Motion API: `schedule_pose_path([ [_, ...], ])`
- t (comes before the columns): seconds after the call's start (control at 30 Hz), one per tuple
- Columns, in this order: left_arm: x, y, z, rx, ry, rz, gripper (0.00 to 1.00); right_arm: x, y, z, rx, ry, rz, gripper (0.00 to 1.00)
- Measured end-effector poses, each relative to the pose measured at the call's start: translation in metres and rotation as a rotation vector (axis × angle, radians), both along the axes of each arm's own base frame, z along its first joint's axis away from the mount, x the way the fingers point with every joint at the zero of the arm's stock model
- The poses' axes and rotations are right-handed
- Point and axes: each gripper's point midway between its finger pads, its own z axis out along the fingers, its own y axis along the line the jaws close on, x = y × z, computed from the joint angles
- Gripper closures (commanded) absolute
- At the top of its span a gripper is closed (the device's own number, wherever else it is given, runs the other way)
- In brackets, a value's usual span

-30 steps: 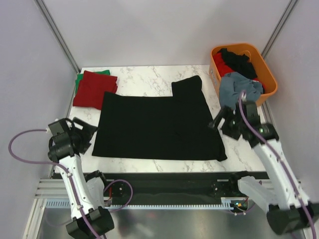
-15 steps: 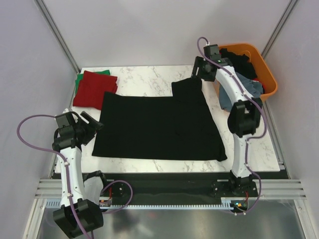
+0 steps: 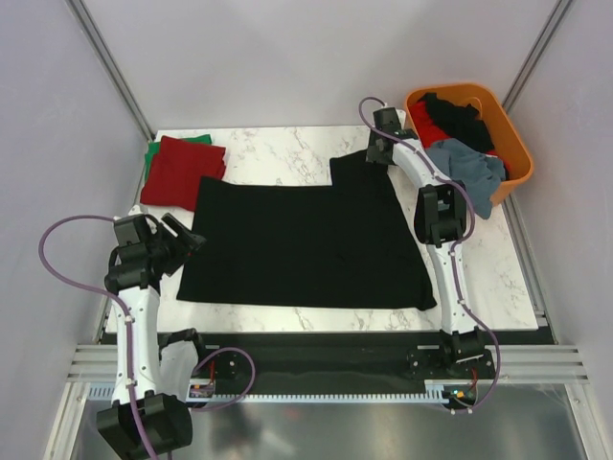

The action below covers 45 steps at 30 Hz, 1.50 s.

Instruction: Fold and stack the t-shirts

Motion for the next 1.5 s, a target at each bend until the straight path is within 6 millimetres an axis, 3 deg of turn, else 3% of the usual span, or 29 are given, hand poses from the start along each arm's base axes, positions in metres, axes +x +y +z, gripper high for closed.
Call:
schedule_pose_path([
  [0.2, 0.0, -0.001, 0.0, 0.0, -0.001, -0.006, 0.28, 0.022, 0.005, -0.008, 0.015, -0.067, 0.006, 0.26],
  [0.3, 0.0, -0.002, -0.001, 0.0, 0.0, -0.007, 0.28, 0.032, 0.013, -0.007, 0.047, -0.106, 0.031, 0.43],
  [0.33, 0.0, -0.002, -0.001, 0.0, 0.001, -0.007, 0.28, 0.034, 0.016, -0.006, 0.057, -0.117, 0.04, 0.66],
  [0.4, 0.0, -0.001, -0.002, 0.0, 0.005, -0.006, 0.28, 0.038, 0.021, -0.007, 0.082, -0.13, 0.058, 0.82],
  [0.43, 0.001, -0.001, -0.003, 0.001, 0.009, -0.004, 0.28, 0.039, 0.023, -0.007, 0.093, -0.136, 0.06, 0.96],
  [0.47, 0.001, 0.0, -0.005, 0.001, 0.018, 0.0, 0.29, 0.04, 0.026, -0.01, 0.109, -0.142, 0.063, 1.0],
  [0.63, 0.018, 0.01, -0.019, 0.005, 0.071, 0.021, 0.4, 0.037, 0.036, -0.008, 0.184, -0.185, 0.073, 1.0],
  [0.7, 0.037, 0.017, -0.021, 0.018, 0.108, 0.03, 0.42, 0.023, 0.04, -0.008, 0.21, -0.178, 0.086, 1.0],
  [0.77, 0.069, 0.028, -0.018, 0.045, 0.133, 0.043, 0.46, 0.009, 0.046, -0.006, 0.223, -0.174, 0.103, 1.0],
  [0.83, 0.107, 0.041, -0.012, 0.068, 0.145, 0.055, 0.49, -0.004, 0.053, -0.006, 0.229, -0.176, 0.123, 1.0],
  [0.9, 0.161, 0.057, -0.004, 0.097, 0.112, 0.072, 0.49, -0.016, 0.064, -0.005, 0.241, -0.188, 0.15, 1.0],
  [1.03, 0.235, 0.075, -0.005, 0.121, 0.069, 0.079, 0.47, -0.021, 0.084, -0.005, 0.278, -0.22, 0.204, 1.0],
  [1.13, 0.277, 0.076, -0.025, 0.136, 0.075, 0.057, 0.47, -0.02, 0.089, -0.004, 0.295, -0.232, 0.223, 1.0],
  [1.27, 0.307, 0.064, -0.062, 0.151, 0.115, 0.009, 0.48, -0.015, 0.088, 0.001, 0.319, -0.255, 0.232, 1.0],
  [1.4, 0.307, 0.049, -0.094, 0.152, 0.175, -0.03, 0.49, -0.013, 0.088, 0.002, 0.351, -0.265, 0.236, 1.0],
  [1.5, 0.306, 0.043, -0.101, 0.166, 0.194, -0.038, 0.49, -0.012, 0.087, 0.0, 0.372, -0.258, 0.231, 1.0],
])
